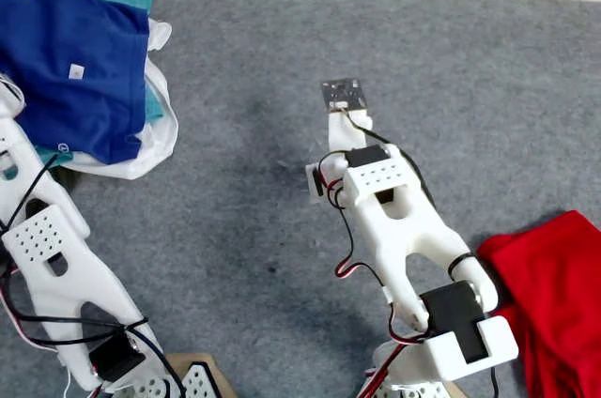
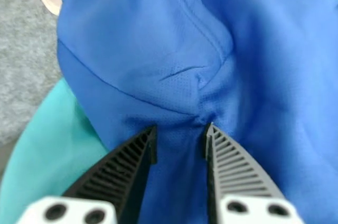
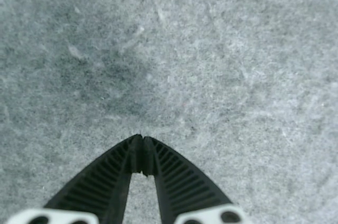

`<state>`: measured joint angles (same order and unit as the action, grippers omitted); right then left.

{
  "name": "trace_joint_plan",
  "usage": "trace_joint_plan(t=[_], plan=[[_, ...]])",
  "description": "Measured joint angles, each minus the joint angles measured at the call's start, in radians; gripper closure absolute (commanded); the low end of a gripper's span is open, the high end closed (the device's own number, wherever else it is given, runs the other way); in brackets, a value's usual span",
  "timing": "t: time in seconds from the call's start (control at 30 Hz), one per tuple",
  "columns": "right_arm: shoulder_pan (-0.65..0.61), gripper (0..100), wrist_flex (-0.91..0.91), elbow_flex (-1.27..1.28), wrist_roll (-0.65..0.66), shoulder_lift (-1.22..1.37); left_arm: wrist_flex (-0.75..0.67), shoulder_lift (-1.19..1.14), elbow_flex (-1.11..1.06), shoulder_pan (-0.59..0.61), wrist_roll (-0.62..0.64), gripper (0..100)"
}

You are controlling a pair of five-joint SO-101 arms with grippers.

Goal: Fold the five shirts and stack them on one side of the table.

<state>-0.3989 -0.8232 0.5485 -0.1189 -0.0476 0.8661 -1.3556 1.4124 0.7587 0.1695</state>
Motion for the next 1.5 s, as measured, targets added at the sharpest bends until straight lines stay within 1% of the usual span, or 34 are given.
trace_joint_plan(t=[0.1,0.17,0.23,0.3,0.4,0.5,0.6,0.67,0.77,0.87,0.97,1.03,1.1,1.2,1.33,1.5], plan=[[0.0,99.1,0.003,0.0,0.0,0.0,-0.009,-0.021,0.0,0.0,0.002,100],[0.0,99.1,0.021,0.0,0.0,0.0,-0.009,-0.025,0.0,-0.006,0.003,98],[0.0,99.1,0.028,0.0,0.0,0.0,-0.006,-0.025,0.0,-0.018,0.003,100],[0.0,99.1,0.031,0.0,0.0,0.0,0.043,-0.025,0.009,-0.031,0.0,99],[0.0,99.1,0.034,0.0,0.0,0.0,0.18,-0.025,0.1,-0.049,0.0,99],[0.0,99.1,0.034,0.0,0.0,0.0,0.351,-0.018,0.196,-0.077,0.0,99],[-0.002,99.1,0.034,0.0,0.0,0.0,0.506,0.051,0.198,-0.11,0.005,99],[-0.009,99.1,0.032,0.0,0.0,0.0,0.615,0.11,0.199,-0.127,0.038,99],[-0.055,99.1,0.025,0.0,-0.015,0.0,0.763,0.183,0.206,-0.143,0.094,99],[-0.114,98.9,0.023,-0.015,-0.031,-0.009,0.861,0.224,0.206,-0.147,0.112,99],[-0.15,98.6,0.057,-0.071,-0.035,-0.011,0.881,0.227,0.206,-0.146,0.115,99],[-0.161,95.0,0.123,-0.095,-0.043,-0.012,0.887,0.229,0.181,-0.144,0.115,99],[-0.18,90.1,0.18,-0.115,-0.08,-0.006,0.888,0.229,0.137,-0.144,0.115,99],[-0.221,88.9,0.213,-0.193,-0.161,0.064,0.888,0.227,0.086,-0.144,0.109,99],[-0.279,88.9,0.21,-0.347,-0.193,0.21,0.888,0.227,0.06,-0.15,0.048,99],[-0.324,88.9,0.121,-0.588,-0.201,0.37,0.89,0.227,0.054,-0.157,0.035,99]])
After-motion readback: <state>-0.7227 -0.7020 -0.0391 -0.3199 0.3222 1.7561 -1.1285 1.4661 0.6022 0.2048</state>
